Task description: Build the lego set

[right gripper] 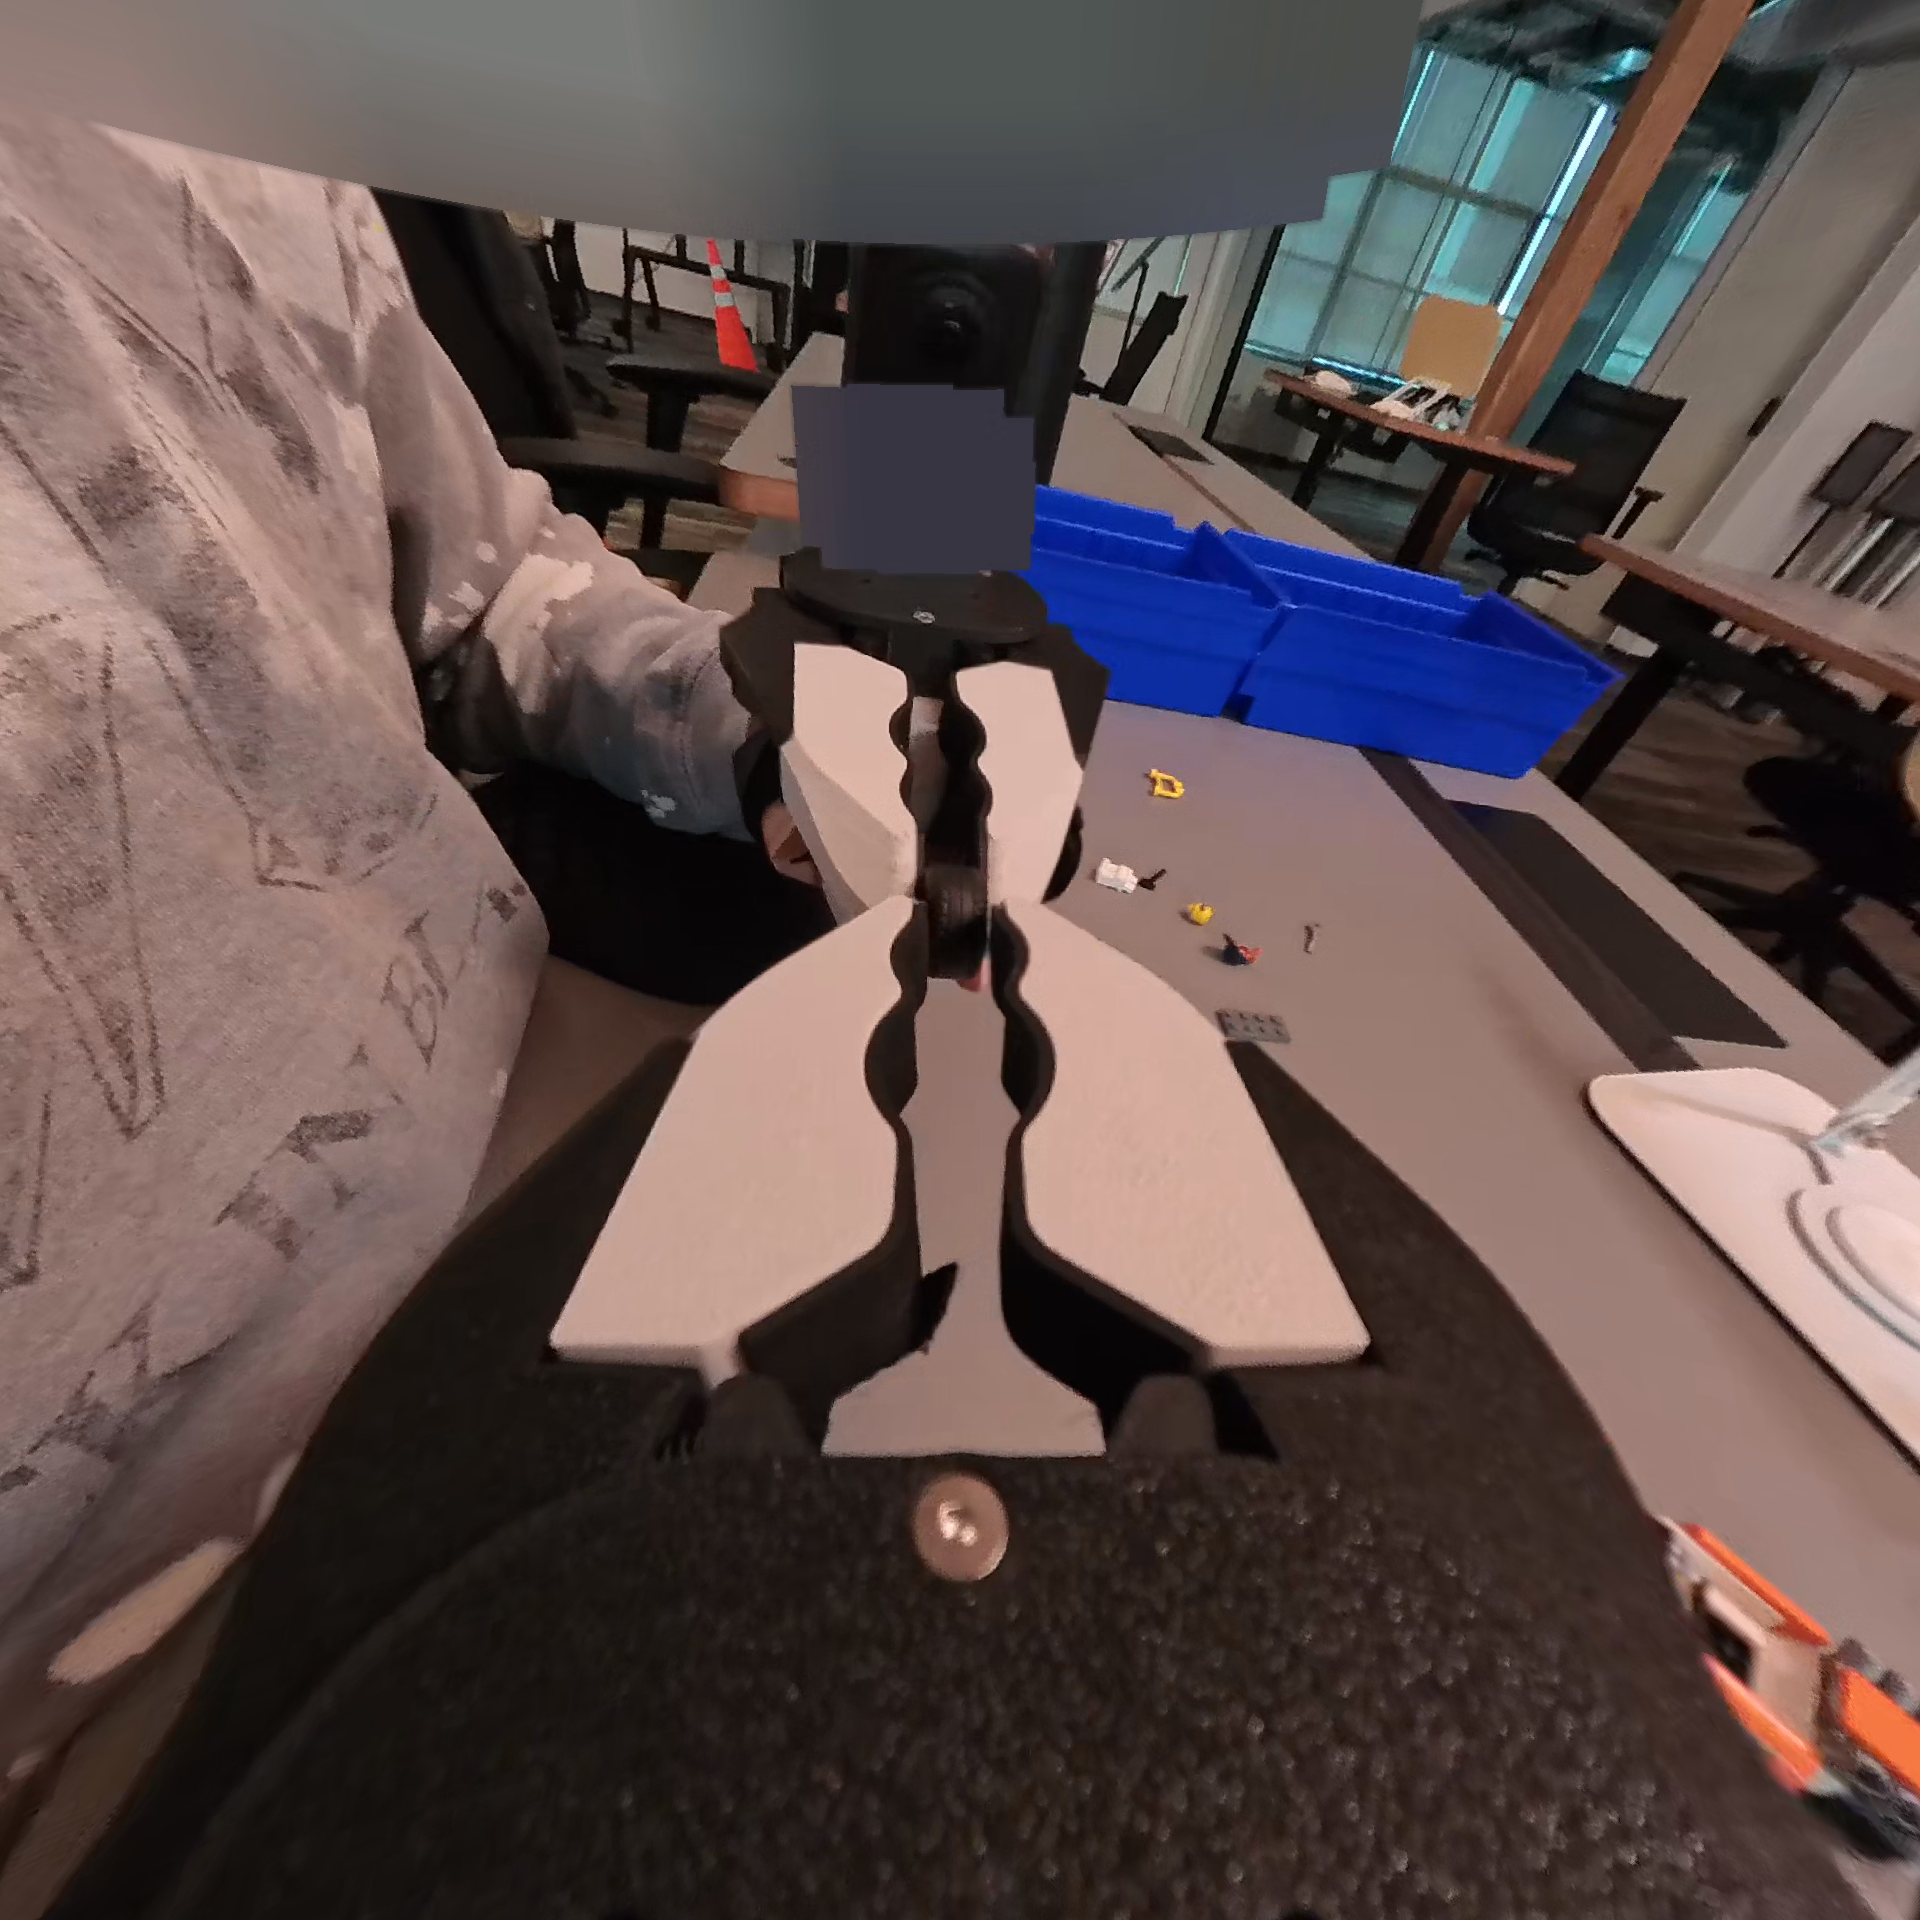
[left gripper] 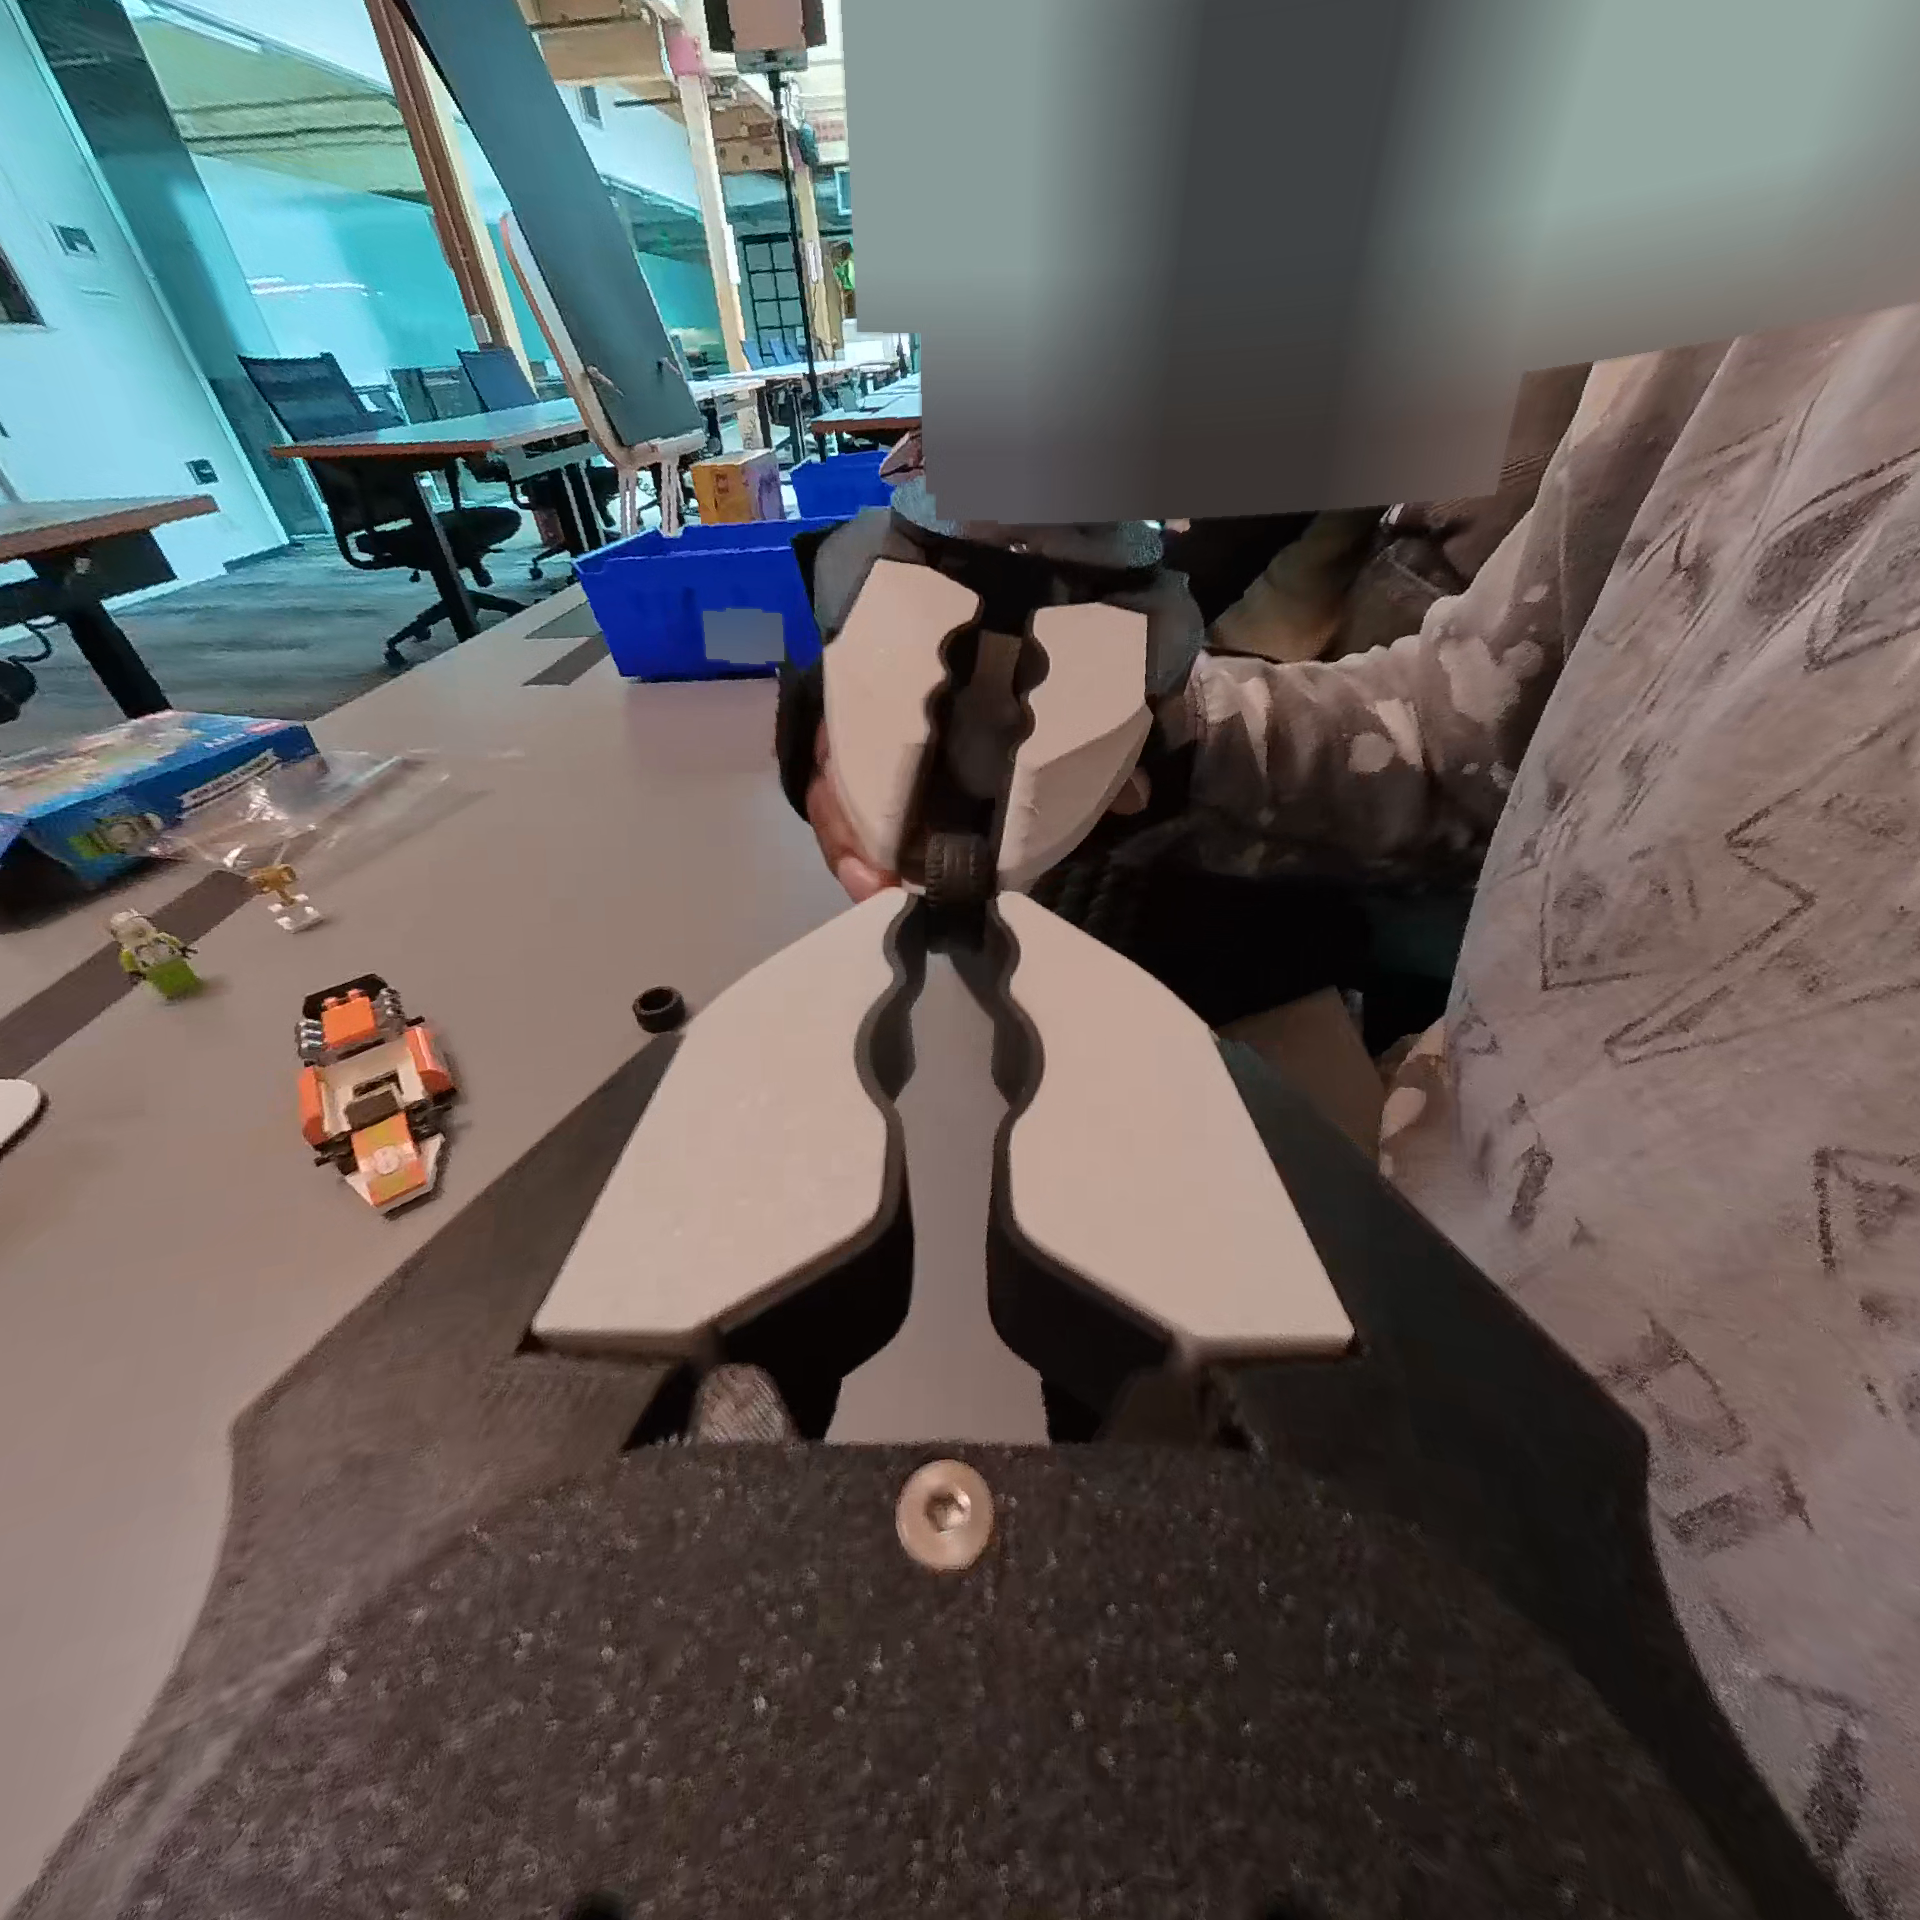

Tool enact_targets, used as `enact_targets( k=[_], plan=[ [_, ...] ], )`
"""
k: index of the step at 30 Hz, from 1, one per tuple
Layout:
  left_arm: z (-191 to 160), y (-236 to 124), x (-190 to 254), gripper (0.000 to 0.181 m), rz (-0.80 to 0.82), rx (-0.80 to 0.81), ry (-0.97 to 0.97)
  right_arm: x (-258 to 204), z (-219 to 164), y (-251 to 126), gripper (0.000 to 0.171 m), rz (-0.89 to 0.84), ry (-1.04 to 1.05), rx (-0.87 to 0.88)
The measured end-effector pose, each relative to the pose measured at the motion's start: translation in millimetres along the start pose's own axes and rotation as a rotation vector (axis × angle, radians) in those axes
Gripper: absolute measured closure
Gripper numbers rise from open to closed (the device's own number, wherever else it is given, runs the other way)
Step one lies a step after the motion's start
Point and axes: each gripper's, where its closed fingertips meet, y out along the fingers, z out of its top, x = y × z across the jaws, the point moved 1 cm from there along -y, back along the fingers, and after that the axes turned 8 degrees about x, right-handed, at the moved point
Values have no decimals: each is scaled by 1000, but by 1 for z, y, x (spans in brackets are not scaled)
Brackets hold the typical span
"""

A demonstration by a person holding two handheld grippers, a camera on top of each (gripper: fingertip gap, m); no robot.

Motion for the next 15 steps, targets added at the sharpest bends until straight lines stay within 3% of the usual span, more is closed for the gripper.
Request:
enact_targets(
  k=[3,9,11,15],
  plan=[
    [-2,-1,3,171,-6,0,21,0,-7,-1,150,17,20,-28],
    [-2,-3,-3,170,36,0,78,0,-8,0,161,24,16,-11],
    [-1,-7,-9,157,80,1,133,-1,-4,-2,161,10,-56,15],
    [-3,-10,-7,161,100,-28,249,-8,-5,-2,161,-11,-287,-31]
  ],
)
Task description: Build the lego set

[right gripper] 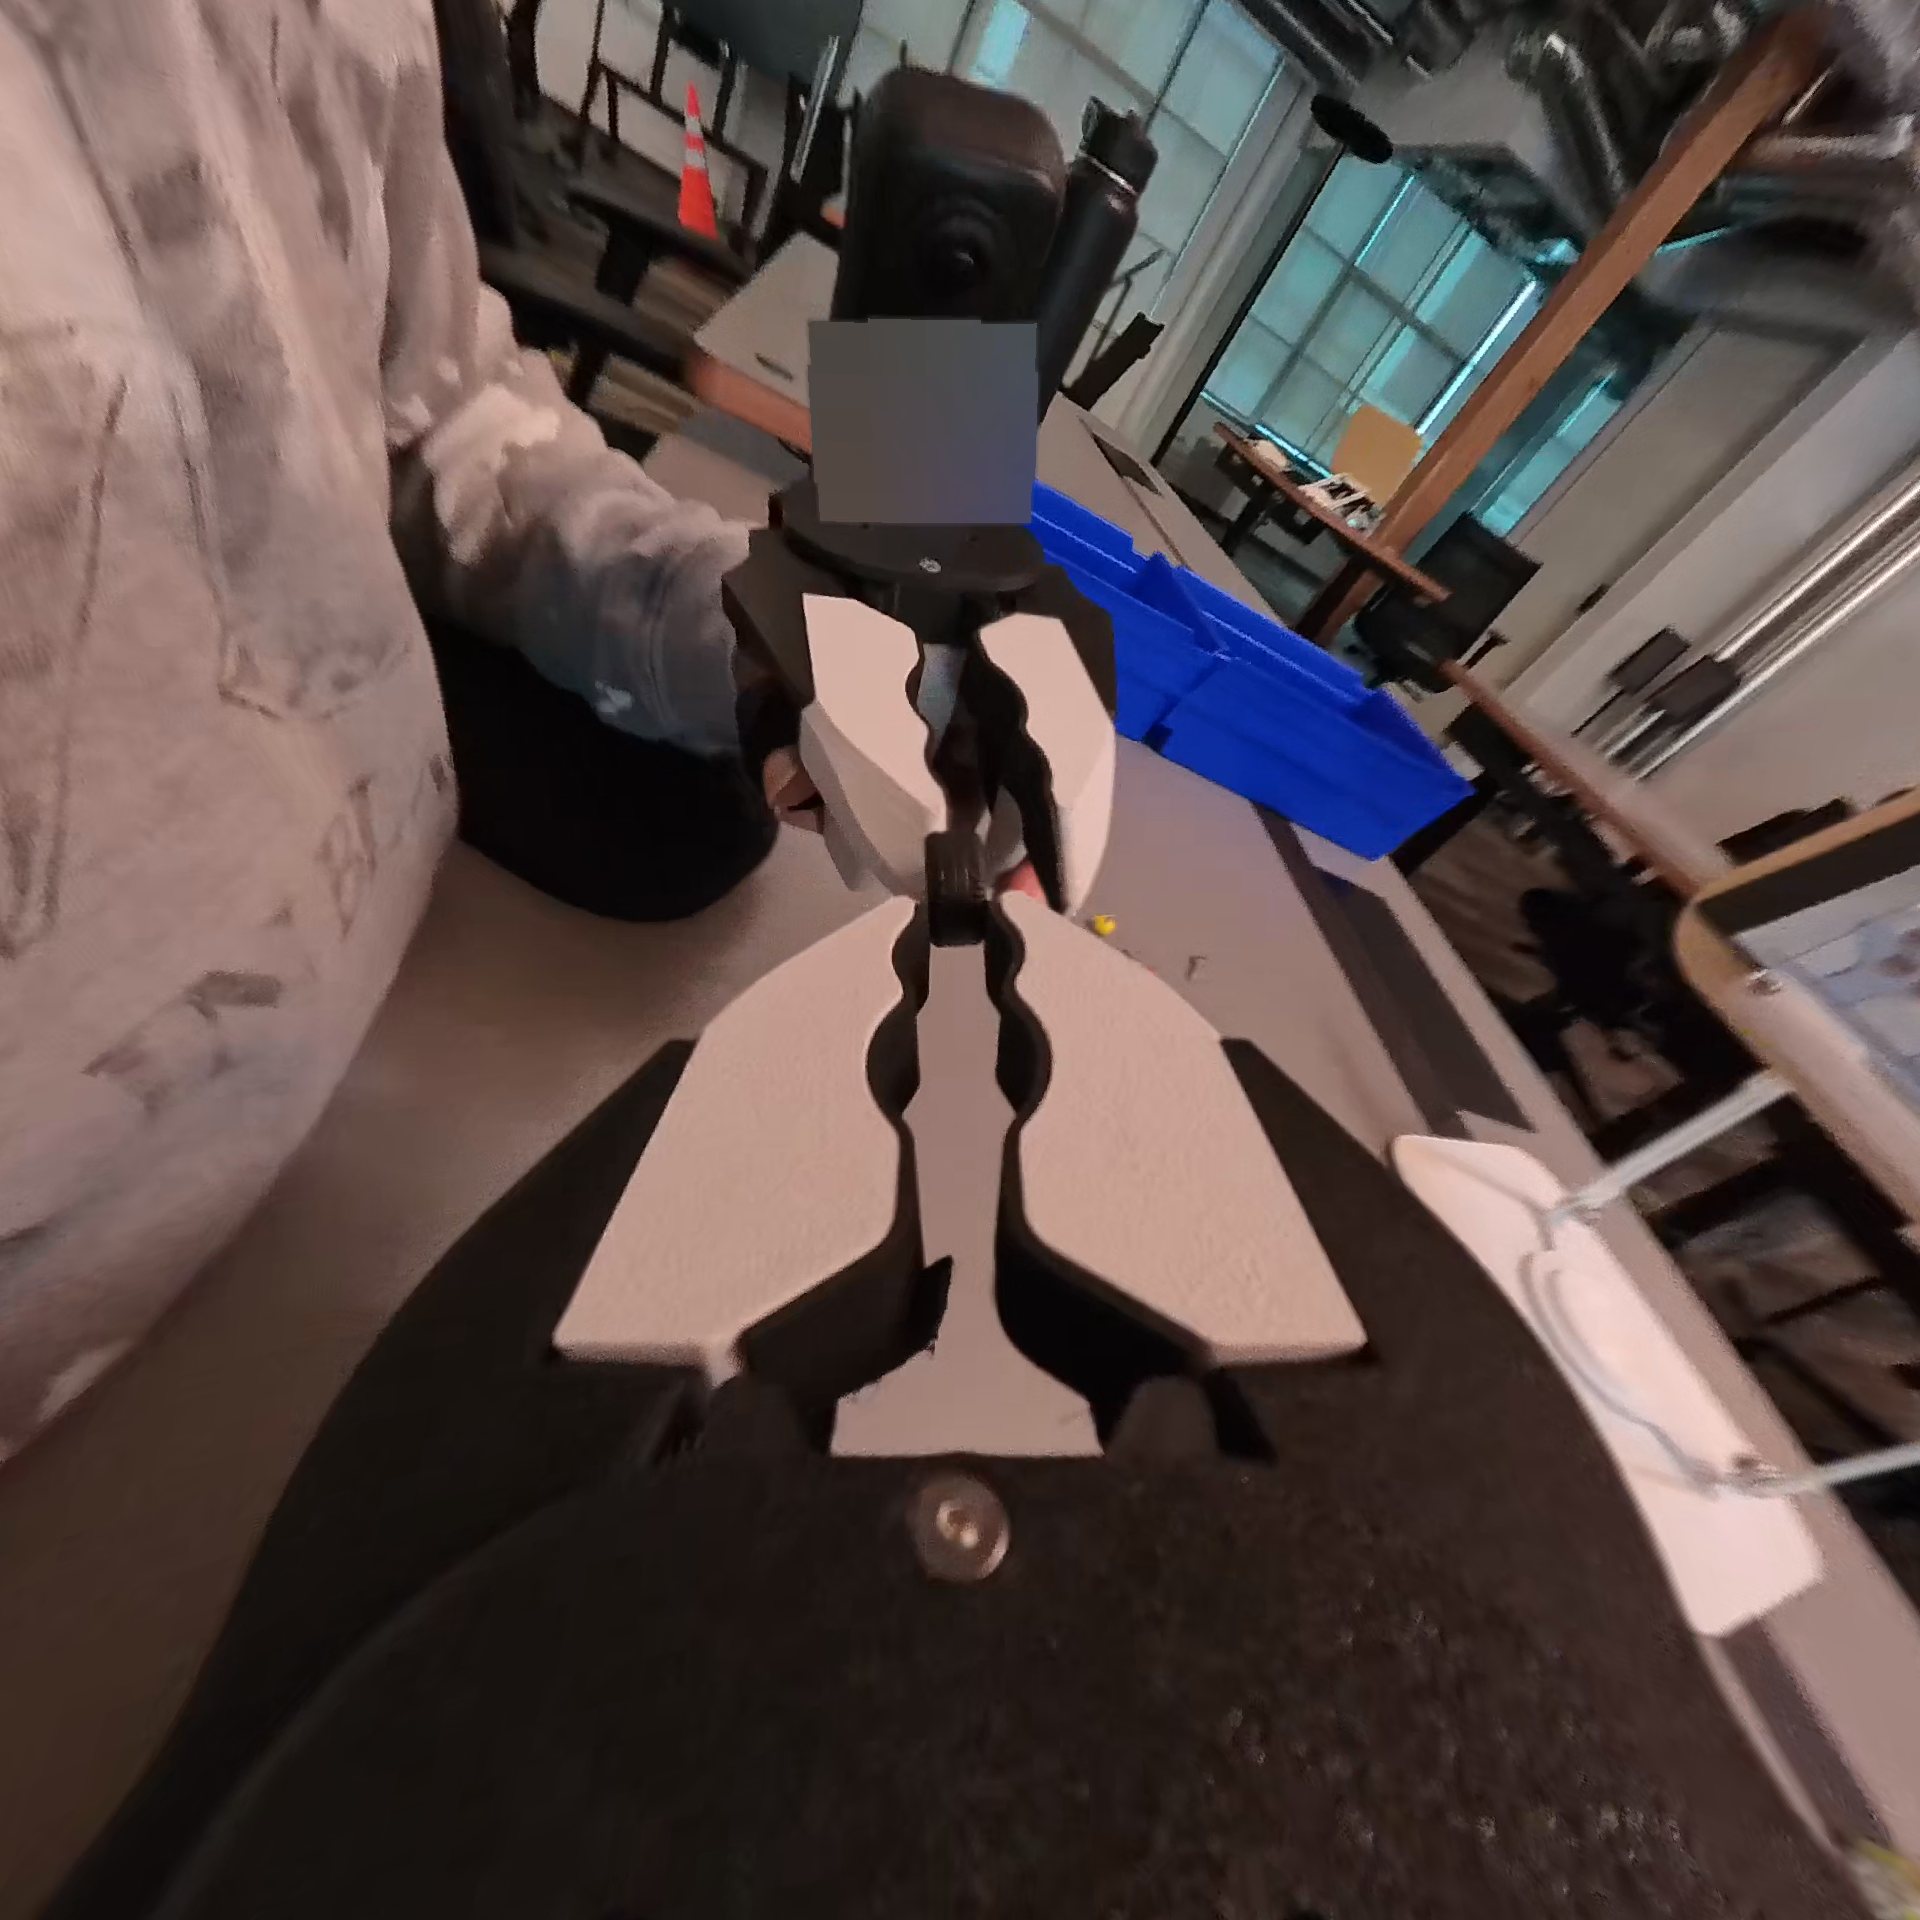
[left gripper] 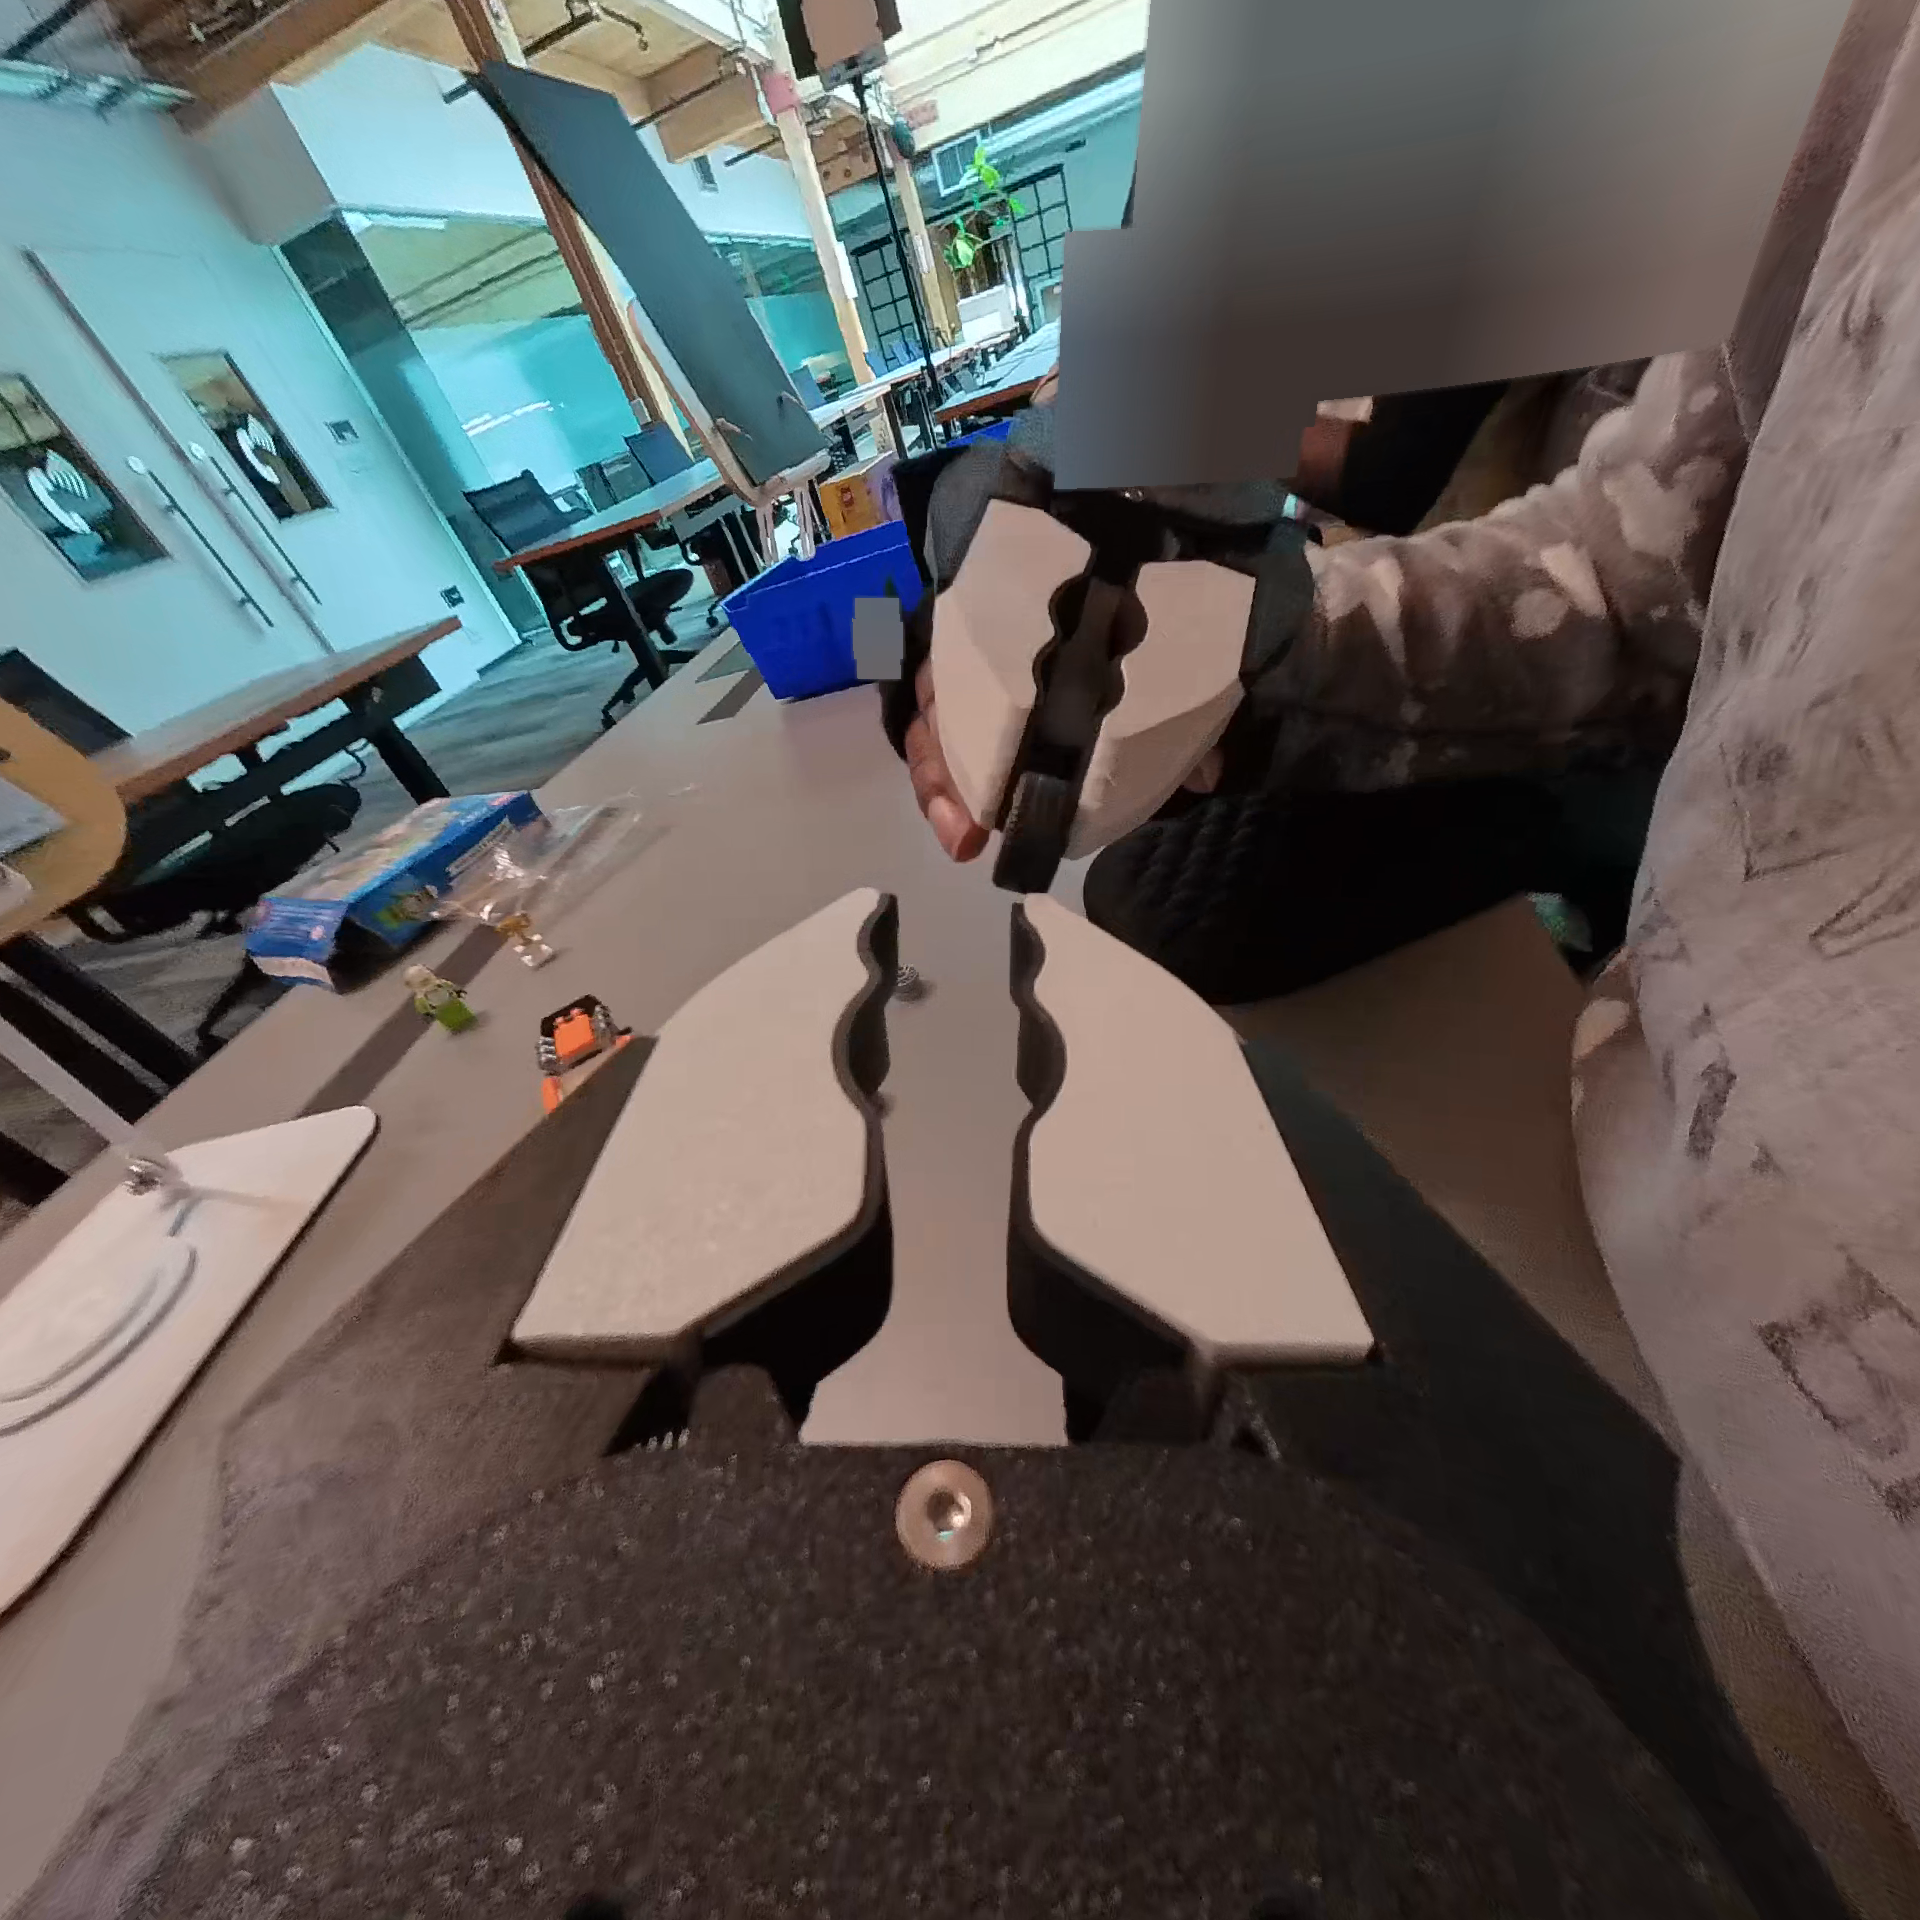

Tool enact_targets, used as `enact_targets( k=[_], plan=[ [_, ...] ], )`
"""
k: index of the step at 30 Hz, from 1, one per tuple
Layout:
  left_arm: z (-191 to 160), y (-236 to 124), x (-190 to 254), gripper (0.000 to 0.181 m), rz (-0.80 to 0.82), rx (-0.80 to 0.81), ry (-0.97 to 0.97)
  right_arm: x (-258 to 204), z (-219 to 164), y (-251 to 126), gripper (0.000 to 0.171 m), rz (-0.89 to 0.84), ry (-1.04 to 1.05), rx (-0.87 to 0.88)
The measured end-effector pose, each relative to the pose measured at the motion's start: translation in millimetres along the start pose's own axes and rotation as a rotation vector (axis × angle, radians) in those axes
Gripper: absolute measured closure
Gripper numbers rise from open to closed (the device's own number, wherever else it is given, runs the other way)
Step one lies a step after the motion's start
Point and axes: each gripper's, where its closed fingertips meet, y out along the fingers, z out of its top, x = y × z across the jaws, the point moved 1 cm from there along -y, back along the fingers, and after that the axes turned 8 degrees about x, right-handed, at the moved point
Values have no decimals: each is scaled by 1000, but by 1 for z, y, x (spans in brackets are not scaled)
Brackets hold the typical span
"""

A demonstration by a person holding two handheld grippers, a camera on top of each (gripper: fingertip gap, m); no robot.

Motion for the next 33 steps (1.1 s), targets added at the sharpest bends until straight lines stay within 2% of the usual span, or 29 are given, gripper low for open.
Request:
enact_targets(
  k=[7,12,15,18,20,23,26,29,33],
  plan=[
    [5,1,10,162,-26,2,129,-2,-2,1,161,-5,-88,-3],
    [3,4,15,171,-27,-21,194,-4,-4,3,161,-5,-113,-9],
    [0,3,13,171,-23,-43,168,-4,-7,4,161,-11,-82,-15],
    [-6,2,10,171,-24,-51,44,-1,-13,6,160,-18,0,-32],
    [-13,2,3,171,-11,-60,-92,3,-21,8,161,-23,161,-55],
    [-31,2,-4,171,-40,-91,-405,7,-41,11,161,3,563,-103],
    [-31,1,-14,170,-53,-30,-649,14,-47,13,161,16,919,-40],
    [-34,-3,-21,159,-7,-41,-590,20,-56,12,162,21,1205,-1],
    [-38,-4,-26,150,76,-110,-311,21,-63,12,162,53,1429,65]
  ],
)
